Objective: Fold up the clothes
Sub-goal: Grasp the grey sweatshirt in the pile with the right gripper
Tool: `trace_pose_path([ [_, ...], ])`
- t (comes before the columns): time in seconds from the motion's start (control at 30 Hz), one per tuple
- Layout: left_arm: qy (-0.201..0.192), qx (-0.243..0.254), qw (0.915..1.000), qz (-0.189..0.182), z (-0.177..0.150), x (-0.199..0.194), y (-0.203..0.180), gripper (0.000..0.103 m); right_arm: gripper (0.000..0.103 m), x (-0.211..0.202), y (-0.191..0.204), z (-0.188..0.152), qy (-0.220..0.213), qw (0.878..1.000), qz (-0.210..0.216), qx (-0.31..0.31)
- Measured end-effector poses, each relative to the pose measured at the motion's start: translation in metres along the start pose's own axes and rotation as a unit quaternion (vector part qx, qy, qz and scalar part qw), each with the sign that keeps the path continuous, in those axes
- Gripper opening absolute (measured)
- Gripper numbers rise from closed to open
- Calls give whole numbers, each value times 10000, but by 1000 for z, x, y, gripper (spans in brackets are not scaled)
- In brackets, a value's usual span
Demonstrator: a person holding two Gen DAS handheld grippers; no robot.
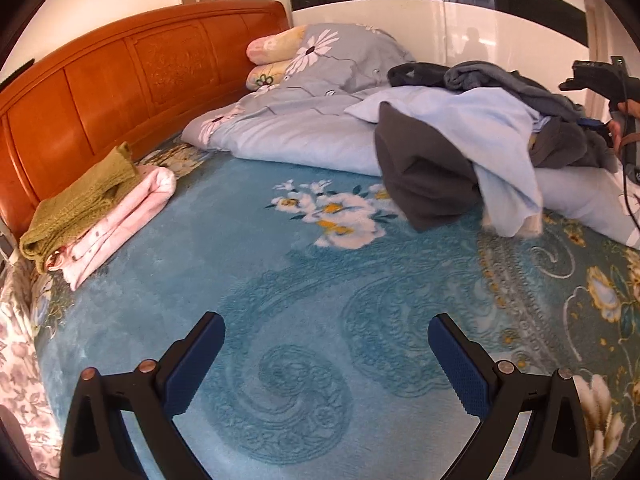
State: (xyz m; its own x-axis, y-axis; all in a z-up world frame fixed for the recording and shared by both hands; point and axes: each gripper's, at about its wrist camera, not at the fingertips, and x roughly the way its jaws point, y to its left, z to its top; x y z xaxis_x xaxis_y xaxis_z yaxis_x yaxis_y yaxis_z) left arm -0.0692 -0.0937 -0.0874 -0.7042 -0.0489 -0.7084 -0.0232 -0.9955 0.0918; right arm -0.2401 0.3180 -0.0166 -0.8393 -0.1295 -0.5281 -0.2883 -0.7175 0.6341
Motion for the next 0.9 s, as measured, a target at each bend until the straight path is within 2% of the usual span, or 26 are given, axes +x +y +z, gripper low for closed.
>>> trace_pose_path([
  [0.07, -124, -20, 9999, 102, -3, 0, 8, 103, 57, 12, -14, 9, -44, 9993, -66, 369],
  [0.13, -143, -57, 9998, 125, -3, -3, 16, 103, 44, 22, -19, 13, -1, 9987, -299, 410],
  [0.17, -127, -84, 9998, 86, -3, -4, 19, 103, 40, 21, -20, 12, -58, 9990, -260, 366],
  [0.23, -136, -117, 9998, -12, -3, -7, 25, 103, 39, 16, -22, 7, -154, 9996, -214, 136],
  [0.3, -186, -131, 9997, 4, -2, -8, 25, 103, 39, 14, -23, 0, -157, 9989, -342, -274],
  [0.37, -224, -178, 9996, 30, 1, -9, 26, 103, 39, 18, -29, 0, -141, 9978, -529, -380],
  [0.5, -231, -349, 9991, -37, 4, -5, 29, 103, 39, 21, -39, 22, -292, 9952, -922, 157],
  [0.6, -112, -528, 9985, -136, 2, 0, 30, 103, 39, 37, -39, 40, -98, 9863, -1638, 175],
  [0.63, -60, -598, 9980, -184, 2, 2, 31, 103, 37, 44, -38, 42, 35, 9817, -1904, 32],
  [0.67, -36, -644, 9976, -246, 0, 2, 32, 103, 22, 47, -35, 42, 118, 9789, -2036, -146],
  [0.7, -42, -655, 9974, -298, -2, -1, 32, 103, 9, 45, -30, 40, 70, 9782, -2051, -313],
  [0.77, -75, -621, 9977, -266, -5, -6, 33, 103, 8, 27, -16, 43, -335, 9764, -2031, -656],
  [0.9, -39, -678, 9969, -395, -5, -16, 30, 103, 7, -28, 33, 61, -1168, 9684, -1722, -1376],
])
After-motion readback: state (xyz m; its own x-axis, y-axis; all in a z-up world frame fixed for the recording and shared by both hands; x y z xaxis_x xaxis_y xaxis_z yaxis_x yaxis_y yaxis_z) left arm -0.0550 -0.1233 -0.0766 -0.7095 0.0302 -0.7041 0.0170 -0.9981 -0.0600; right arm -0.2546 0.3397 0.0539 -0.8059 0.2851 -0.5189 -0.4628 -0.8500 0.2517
